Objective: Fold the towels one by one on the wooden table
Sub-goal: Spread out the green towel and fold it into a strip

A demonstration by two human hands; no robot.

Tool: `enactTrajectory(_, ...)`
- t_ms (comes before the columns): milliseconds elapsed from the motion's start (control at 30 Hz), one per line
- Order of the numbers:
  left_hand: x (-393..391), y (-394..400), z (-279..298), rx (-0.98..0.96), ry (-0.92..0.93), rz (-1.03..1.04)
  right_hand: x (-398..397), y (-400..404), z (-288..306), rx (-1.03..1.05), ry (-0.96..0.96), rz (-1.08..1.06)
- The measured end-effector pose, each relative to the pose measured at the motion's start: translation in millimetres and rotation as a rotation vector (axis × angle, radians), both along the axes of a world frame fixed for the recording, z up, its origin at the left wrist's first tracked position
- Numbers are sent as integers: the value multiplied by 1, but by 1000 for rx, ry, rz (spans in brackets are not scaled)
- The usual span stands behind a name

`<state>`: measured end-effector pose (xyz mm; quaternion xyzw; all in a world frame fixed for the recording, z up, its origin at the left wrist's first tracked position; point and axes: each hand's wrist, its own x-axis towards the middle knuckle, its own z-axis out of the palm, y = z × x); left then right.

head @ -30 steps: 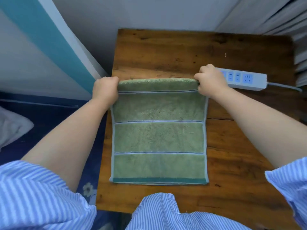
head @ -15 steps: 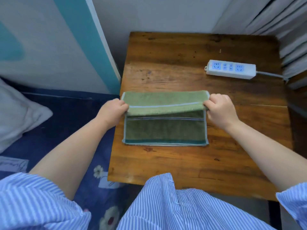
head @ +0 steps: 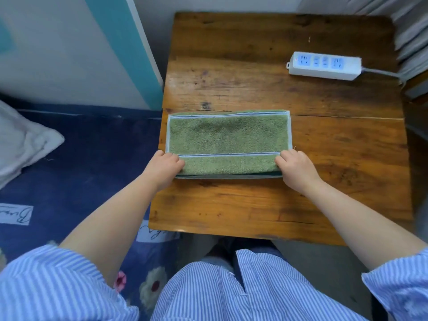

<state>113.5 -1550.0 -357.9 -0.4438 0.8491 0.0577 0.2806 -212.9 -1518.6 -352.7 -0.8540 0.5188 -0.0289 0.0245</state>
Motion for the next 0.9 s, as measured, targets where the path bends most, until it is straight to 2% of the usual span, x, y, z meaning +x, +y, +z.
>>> enactTrajectory(333, -4, 8, -13, 97, -16, 41, -4, 8, -15, 66, 52, -13)
enactTrajectory(433, -7, 7, -13, 152, -31, 85, 2, 6, -13, 183, 178, -28)
enactTrajectory(533, -13, 1, -10, 203, -51, 128, 5, -5, -11, 478, 307, -121)
enactTrajectory(600, -23, -6, -2, 170, -3, 196, 9, -16, -4, 515, 244, -136)
enactTrajectory(733, -57, -28, 3, 18, 293, 399, 30, -45, 4, 317, -80, -151)
enactTrajectory(833, -84, -47, -5, -73, 465, 456, 56, -72, -3, 286, -121, -142)
enactTrajectory(900, -97, -58, -14, -106, 464, 444, 72, -88, -9, 354, -95, -101)
